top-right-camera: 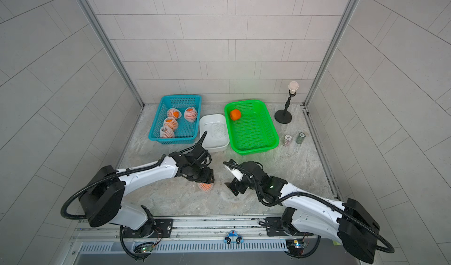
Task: Remove foam nets from oranges
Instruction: Place the orange at the center of the board.
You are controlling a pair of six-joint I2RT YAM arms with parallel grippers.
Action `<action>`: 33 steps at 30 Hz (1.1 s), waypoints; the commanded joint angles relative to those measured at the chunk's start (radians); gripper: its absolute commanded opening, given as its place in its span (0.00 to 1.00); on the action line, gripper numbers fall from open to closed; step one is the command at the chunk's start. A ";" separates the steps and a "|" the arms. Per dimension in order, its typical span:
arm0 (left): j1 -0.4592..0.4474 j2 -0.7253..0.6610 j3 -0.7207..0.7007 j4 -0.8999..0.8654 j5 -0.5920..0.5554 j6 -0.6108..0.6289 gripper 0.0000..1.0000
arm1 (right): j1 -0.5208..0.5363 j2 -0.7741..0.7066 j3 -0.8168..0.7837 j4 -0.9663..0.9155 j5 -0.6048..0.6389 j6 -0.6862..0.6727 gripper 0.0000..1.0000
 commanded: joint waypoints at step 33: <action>-0.043 -0.357 -0.166 0.147 -0.209 -0.127 0.89 | 0.054 0.107 -0.005 0.246 -0.135 -0.071 0.98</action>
